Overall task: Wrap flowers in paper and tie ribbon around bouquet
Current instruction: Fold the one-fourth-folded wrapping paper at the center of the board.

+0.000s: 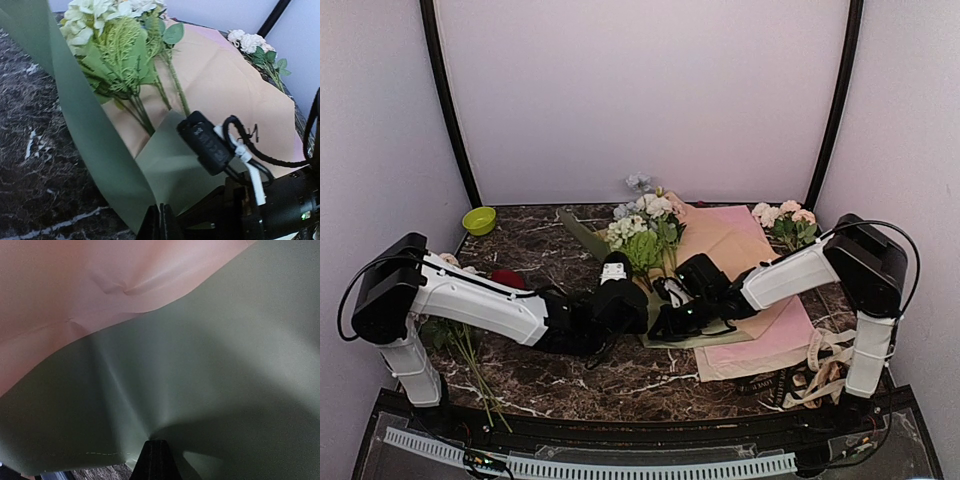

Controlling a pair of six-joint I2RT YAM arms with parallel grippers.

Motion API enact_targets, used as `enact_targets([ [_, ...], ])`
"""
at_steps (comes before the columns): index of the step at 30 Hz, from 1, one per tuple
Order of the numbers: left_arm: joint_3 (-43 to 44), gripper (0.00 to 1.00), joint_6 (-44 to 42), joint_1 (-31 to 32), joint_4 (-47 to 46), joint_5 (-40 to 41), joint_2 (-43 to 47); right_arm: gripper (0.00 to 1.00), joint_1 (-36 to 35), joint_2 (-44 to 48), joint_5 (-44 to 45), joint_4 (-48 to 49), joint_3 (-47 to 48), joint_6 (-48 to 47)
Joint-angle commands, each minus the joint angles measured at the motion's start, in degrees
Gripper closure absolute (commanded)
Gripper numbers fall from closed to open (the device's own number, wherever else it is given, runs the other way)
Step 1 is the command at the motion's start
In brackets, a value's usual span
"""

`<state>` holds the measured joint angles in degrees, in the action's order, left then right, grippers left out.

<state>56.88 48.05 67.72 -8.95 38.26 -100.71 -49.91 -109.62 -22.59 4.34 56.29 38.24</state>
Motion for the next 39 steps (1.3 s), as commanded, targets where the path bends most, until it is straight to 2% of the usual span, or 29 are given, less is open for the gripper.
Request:
enact_targets([
  [1, 3.2, 1.0, -9.7, -0.1, -2.3, -4.0, -2.2, 1.0, 0.6, 1.5, -0.8, 2.4, -1.5, 1.2],
  [9, 8.5, 1.0, -15.4, -0.4, 4.5, -4.2, -5.8, 1.0, 1.2, 11.4, 2.3, 3.7, -7.4, 2.6],
  [14, 10.8, 1.0, -17.2, -0.5, 5.7, -6.1, -7.2, 1.0, 3.1, 15.1, 5.6, 1.1, -11.2, 2.5],
  [20, 13.4, 1.0, -22.1, -0.5, 6.1, -7.7, -8.3, 1.0, 6.2, 12.8, 3.8, 4.9, -13.8, 2.1],
  [24, 17.7, 1.0, -24.8, -0.7, 9.9, -8.7, -10.4, 1.0, 6.1, 8.6, 1.5, 10.1, -14.6, 3.2],
  [30, 21.9, 1.0, -31.7, -1.1, 8.8, -9.6, -11.7, 1.0, 6.2, 6.5, 0.0, 16.0, -17.4, 6.6],
  [39, 27.0, 1.0, -31.7, -4.1, 12.4, -21.5, -16.8, 1.0, 6.1, 6.5, -0.4, 15.2, -17.1, 8.1],
])
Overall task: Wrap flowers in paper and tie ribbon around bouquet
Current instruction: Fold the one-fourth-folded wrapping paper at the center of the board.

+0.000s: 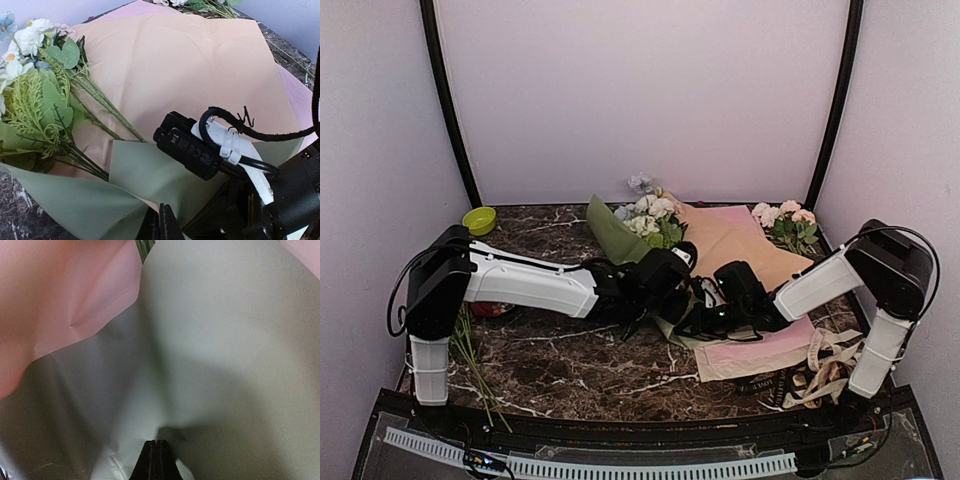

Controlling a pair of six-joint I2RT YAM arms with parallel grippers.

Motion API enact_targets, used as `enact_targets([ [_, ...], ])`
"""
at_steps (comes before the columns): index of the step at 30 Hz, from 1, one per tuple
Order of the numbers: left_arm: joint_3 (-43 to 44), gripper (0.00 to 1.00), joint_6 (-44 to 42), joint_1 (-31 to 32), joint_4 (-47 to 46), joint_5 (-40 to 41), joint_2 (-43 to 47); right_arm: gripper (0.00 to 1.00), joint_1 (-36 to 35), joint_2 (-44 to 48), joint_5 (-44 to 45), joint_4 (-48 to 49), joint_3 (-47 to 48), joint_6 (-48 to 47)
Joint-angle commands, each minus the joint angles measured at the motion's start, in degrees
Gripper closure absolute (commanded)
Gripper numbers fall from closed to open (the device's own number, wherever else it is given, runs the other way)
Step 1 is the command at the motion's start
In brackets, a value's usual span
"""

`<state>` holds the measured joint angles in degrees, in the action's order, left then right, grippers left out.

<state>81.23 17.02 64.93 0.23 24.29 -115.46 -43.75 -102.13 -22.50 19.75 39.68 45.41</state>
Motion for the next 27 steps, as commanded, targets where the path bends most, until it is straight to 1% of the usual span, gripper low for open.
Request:
enact_targets([
  [1, 2.9, 1.0, -0.5, -1.7, 4.1, -8.7, -2.4, 1.0, 0.0, -0.3, -0.5, -0.6, -0.5, 1.0],
  [5, 2.4, 1.0, -0.6, -2.7, 6.5, -11.6, -2.6, 1.0, 0.1, 4.5, -0.4, -2.8, -0.1, 0.9],
  [9, 2.6, 1.0, -1.9, -3.1, 7.0, -12.2, -2.5, 1.0, 0.2, 10.2, -0.4, -10.4, 1.4, 0.7],
  [11, 2.6, 1.0, -2.2, -3.3, 7.3, -12.4, -2.4, 1.0, 1.0, 14.2, 3.7, -14.1, 1.0, -2.3],
  [14, 2.6, 1.0, -2.9, -3.4, 7.5, -13.7, -2.2, 1.0, 4.0, 17.2, 7.0, -18.9, 0.4, -5.0],
  [16, 2.7, 1.0, -3.9, -3.4, 7.6, -14.5, -2.1, 1.0, 6.2, 17.0, 7.3, -21.4, 1.0, -7.6],
  [19, 2.8, 1.0, -5.6, -3.4, 7.6, -14.9, -2.0, 1.0, 9.1, 13.4, 4.8, -22.8, 2.4, -10.9],
  [22, 2.9, 1.0, -8.3, -3.4, 7.2, -16.9, -2.2, 1.0, 9.8, 9.0, 3.2, -21.5, 2.7, -11.7],
  [27, 3.3, 1.0, -12.9, -3.0, 7.0, -22.0, -3.7, 1.0, 9.9, 4.2, 0.7, -17.0, 2.0, -9.6],
])
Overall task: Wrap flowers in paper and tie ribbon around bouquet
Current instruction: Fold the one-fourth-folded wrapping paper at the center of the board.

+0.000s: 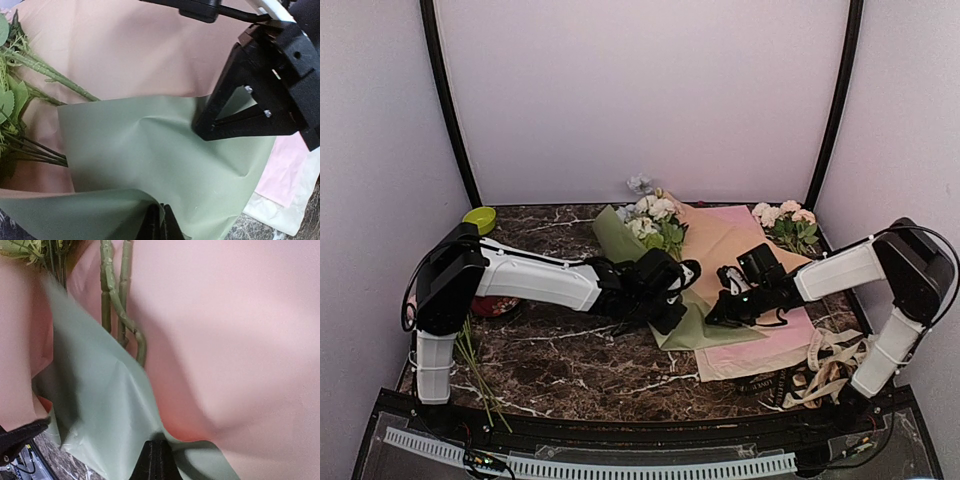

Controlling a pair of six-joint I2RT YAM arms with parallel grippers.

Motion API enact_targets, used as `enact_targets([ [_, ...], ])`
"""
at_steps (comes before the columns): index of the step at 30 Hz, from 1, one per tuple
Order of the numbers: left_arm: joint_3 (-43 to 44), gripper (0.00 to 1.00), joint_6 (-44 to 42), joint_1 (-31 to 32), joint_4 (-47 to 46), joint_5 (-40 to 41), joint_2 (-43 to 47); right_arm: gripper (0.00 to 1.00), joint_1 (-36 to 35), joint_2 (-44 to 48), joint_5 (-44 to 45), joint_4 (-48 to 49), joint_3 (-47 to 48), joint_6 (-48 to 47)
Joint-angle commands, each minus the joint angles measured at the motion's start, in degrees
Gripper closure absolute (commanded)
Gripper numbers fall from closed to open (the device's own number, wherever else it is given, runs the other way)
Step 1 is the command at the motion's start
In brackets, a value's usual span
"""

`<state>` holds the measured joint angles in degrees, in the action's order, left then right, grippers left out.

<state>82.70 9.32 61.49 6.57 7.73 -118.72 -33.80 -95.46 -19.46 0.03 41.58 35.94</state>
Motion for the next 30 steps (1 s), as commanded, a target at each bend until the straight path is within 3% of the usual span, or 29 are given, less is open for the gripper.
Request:
enact_targets([
  [1, 2.2, 1.0, -6.4, 0.8, 1.5, -5.7, -0.9, 1.0, 0.0, -3.1, -2.5, 3.2, 0.0, 0.3],
  [6, 3.1, 1.0, -11.9, 2.4, 4.4, -4.9, -2.9, 1.0, 0.0, -4.0, -3.6, 3.9, 0.3, 1.2],
  [12, 3.0, 1.0, -14.6, 2.5, 6.3, -3.9, -3.5, 1.0, 0.2, 1.9, -0.3, -2.7, 5.5, -1.4],
  [18, 3.6, 1.0, -15.0, 2.5, 7.0, -5.2, -3.6, 0.87, 0.3, 6.0, 1.4, -6.5, 16.2, -7.8],
  [23, 5.0, 1.0, -12.3, 2.0, 8.2, -5.1, -3.3, 0.8, -1.5, 1.2, 1.5, -13.3, 27.1, -14.9],
  [30, 4.0, 1.0, -0.7, -2.6, 4.2, -12.8, 0.9, 0.82, -1.5, 5.9, -1.1, -3.7, 12.9, -6.8],
])
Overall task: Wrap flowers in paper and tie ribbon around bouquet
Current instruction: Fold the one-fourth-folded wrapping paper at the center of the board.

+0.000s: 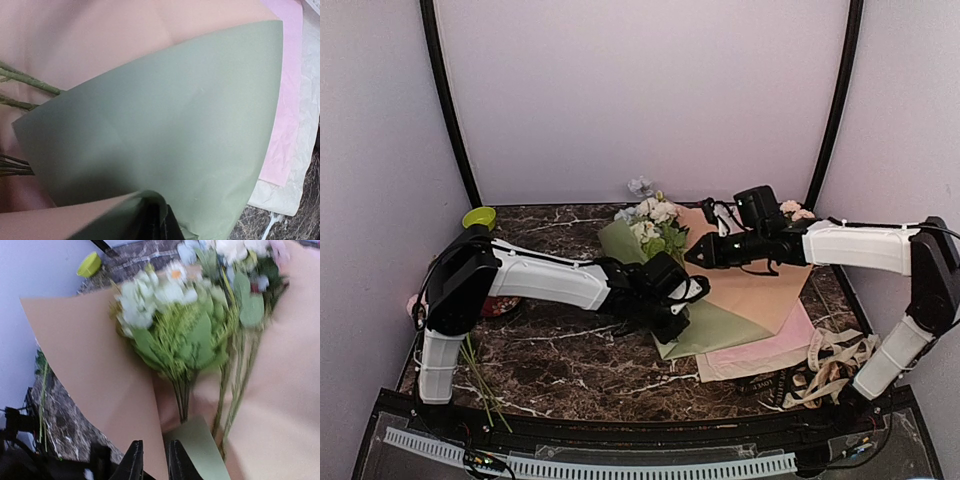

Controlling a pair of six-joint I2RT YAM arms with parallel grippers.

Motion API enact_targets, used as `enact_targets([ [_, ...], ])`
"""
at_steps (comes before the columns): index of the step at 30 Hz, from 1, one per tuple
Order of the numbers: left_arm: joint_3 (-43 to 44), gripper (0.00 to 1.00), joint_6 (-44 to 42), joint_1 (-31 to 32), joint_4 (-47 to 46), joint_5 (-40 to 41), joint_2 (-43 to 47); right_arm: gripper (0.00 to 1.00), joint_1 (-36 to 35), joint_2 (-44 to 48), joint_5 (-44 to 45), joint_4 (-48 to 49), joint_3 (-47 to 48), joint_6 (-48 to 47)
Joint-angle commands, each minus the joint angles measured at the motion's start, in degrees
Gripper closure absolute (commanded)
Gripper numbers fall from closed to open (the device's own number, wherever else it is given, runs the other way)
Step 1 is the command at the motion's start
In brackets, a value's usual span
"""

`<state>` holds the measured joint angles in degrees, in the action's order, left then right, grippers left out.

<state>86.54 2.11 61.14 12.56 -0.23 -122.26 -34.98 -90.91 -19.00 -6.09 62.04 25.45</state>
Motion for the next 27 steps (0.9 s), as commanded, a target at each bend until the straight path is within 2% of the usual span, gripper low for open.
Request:
enact_targets([
  [1, -0.3, 1.0, 6.8, -2.4, -2.4, -5.2, 5.2, 0.83, -0.3, 0.8, -3.0, 3.7, -9.1, 4.8],
  [4, -1.9, 1.0, 8.4, -3.0, -4.8, -7.7, 7.0, 0.86, -0.8, -1.5, -6.7, 7.4, -12.7, 7.5],
  [12, -5.2, 1.0, 14.1, -5.0, -9.5, -10.5, 11.1, 0.88, -1.1, -6.8, -6.0, 8.7, -17.2, 8.0],
  [17, -6.4, 1.0, 16.1, -5.2, -11.3, -11.7, 13.2, 0.88, -1.1, -9.5, -4.4, 8.3, -16.6, 7.9],
  [21, -6.6, 1.0, 19.1, -5.4, -13.6, -13.7, 12.6, 0.89, -1.2, -13.2, -4.7, 7.6, -16.3, 8.3],
  [27, -5.0, 1.0, 22.4, -5.7, -14.1, -15.1, 8.9, 0.89, -1.8, -13.2, -4.5, 8.3, -16.2, 8.9],
])
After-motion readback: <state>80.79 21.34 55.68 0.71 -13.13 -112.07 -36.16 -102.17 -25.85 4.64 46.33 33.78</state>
